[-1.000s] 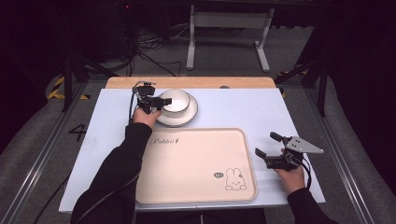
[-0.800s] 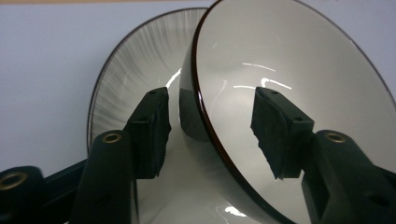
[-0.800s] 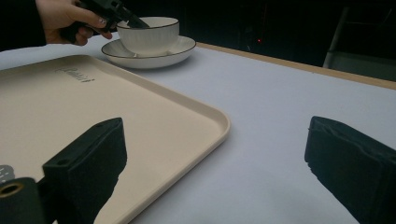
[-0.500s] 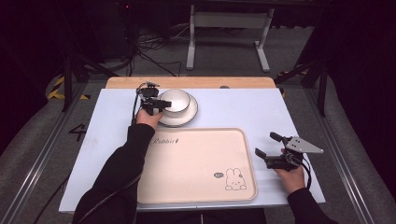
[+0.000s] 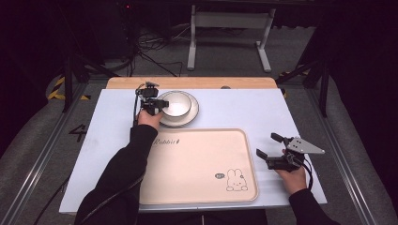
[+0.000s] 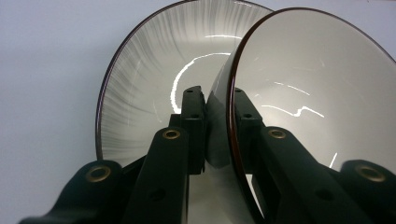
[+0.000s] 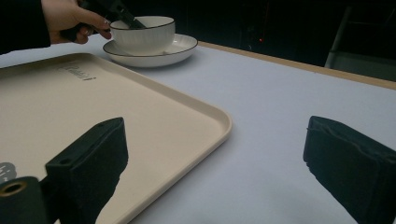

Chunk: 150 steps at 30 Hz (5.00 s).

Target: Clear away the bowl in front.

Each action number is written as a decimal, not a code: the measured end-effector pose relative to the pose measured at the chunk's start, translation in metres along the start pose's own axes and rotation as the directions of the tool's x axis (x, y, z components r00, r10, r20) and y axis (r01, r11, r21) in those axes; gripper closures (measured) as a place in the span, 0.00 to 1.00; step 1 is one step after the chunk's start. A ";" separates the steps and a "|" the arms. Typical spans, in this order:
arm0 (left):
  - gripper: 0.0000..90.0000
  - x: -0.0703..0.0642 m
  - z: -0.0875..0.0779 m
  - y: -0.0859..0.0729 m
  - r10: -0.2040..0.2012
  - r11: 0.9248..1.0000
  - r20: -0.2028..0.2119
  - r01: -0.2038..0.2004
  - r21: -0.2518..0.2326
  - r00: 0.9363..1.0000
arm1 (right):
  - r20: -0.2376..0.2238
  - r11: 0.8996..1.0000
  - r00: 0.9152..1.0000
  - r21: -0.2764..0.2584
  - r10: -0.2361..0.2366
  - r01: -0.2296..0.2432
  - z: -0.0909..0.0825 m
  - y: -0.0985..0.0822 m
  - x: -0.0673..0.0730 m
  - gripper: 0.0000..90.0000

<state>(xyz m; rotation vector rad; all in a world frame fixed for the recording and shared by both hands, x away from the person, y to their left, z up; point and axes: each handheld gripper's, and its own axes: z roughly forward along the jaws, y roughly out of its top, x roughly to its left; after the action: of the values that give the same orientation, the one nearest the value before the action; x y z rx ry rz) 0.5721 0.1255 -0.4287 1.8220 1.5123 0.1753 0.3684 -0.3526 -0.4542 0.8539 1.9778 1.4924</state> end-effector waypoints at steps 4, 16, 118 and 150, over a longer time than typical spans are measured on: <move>0.88 0.002 -0.002 0.000 -0.033 0.999 0.023 0.033 -0.003 0.999 | -0.001 1.000 1.000 0.001 0.001 -0.001 0.000 0.000 0.000 0.08; 0.89 -0.007 -0.020 0.000 0.007 0.998 0.036 -0.005 -0.059 0.999 | -0.002 1.000 1.000 0.002 0.000 0.000 0.000 0.000 0.000 0.08; 0.88 -0.100 -0.095 -0.062 0.485 0.835 0.404 -0.548 0.048 0.775 | -0.002 1.000 1.000 -0.002 0.003 -0.003 -0.001 0.000 0.000 0.07; 0.89 -0.116 -0.044 -0.085 0.483 0.778 0.426 -0.599 0.192 0.765 | -0.005 1.000 1.000 -0.005 0.010 -0.010 -0.001 0.000 -0.001 0.07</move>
<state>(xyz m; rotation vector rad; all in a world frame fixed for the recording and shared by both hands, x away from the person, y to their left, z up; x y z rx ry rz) 0.4479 0.0440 -0.4099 2.3774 0.7434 -0.1307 0.3684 -0.3539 -0.4542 0.8605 1.9751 1.5059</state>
